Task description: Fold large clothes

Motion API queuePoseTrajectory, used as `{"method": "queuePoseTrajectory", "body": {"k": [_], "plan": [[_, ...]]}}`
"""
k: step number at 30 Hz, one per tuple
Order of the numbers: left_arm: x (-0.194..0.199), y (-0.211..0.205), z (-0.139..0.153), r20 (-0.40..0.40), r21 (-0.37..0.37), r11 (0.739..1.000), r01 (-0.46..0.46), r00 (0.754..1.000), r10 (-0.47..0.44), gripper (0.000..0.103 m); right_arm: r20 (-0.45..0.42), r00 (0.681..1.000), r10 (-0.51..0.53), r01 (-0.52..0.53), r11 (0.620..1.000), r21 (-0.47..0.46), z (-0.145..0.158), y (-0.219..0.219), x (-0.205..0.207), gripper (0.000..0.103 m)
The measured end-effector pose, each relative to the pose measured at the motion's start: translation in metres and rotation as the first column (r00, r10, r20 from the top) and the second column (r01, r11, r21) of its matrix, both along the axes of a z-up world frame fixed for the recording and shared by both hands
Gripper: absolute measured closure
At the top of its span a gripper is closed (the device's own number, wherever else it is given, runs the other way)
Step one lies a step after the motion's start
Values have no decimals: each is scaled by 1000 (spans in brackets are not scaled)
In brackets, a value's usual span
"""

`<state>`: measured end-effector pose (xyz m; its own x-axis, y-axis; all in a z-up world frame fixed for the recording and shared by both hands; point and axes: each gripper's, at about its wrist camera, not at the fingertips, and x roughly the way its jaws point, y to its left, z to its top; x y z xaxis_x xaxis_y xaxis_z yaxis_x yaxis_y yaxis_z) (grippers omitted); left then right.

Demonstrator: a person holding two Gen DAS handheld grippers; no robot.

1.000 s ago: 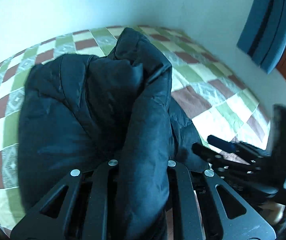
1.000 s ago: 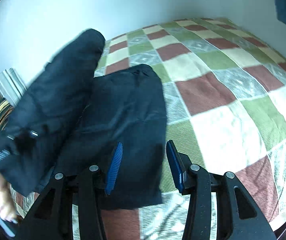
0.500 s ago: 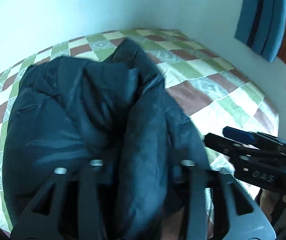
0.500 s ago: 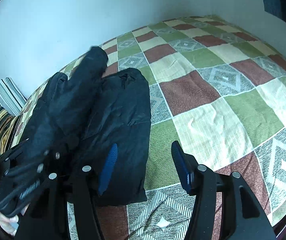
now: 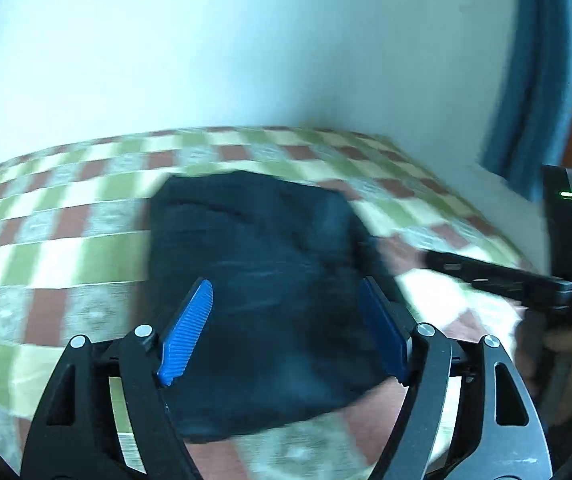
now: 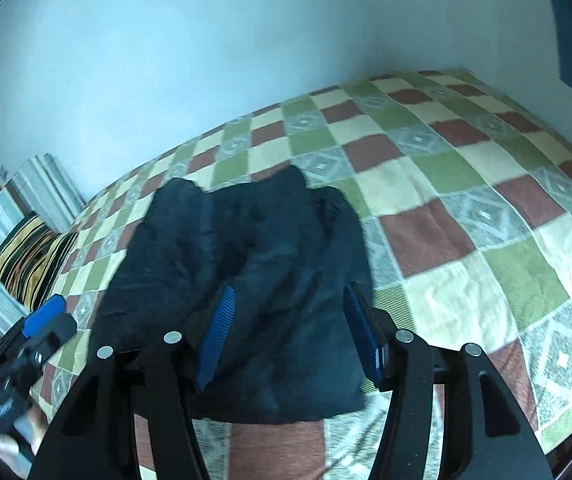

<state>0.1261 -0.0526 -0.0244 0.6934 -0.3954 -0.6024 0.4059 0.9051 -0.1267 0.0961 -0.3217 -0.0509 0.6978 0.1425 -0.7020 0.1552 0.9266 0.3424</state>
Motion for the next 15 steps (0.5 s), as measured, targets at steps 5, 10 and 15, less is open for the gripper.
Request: {"method": "queuePoseTrajectory", "body": {"k": [5, 10, 15], "plan": [[29, 66, -22, -67, -6, 981, -194, 979, 193, 27, -11, 997, 73, -73, 997, 1, 0, 32, 28, 39], [48, 95, -58, -148, 6, 968, -252, 957, 250, 27, -88, 989, 119, -121, 992, -24, -15, 60, 61, 32], [49, 91, -76, -167, -1, 973, -233, 959, 229, 27, -140, 981, 133, -144, 987, -70, -27, 77, 74, 28]]}}
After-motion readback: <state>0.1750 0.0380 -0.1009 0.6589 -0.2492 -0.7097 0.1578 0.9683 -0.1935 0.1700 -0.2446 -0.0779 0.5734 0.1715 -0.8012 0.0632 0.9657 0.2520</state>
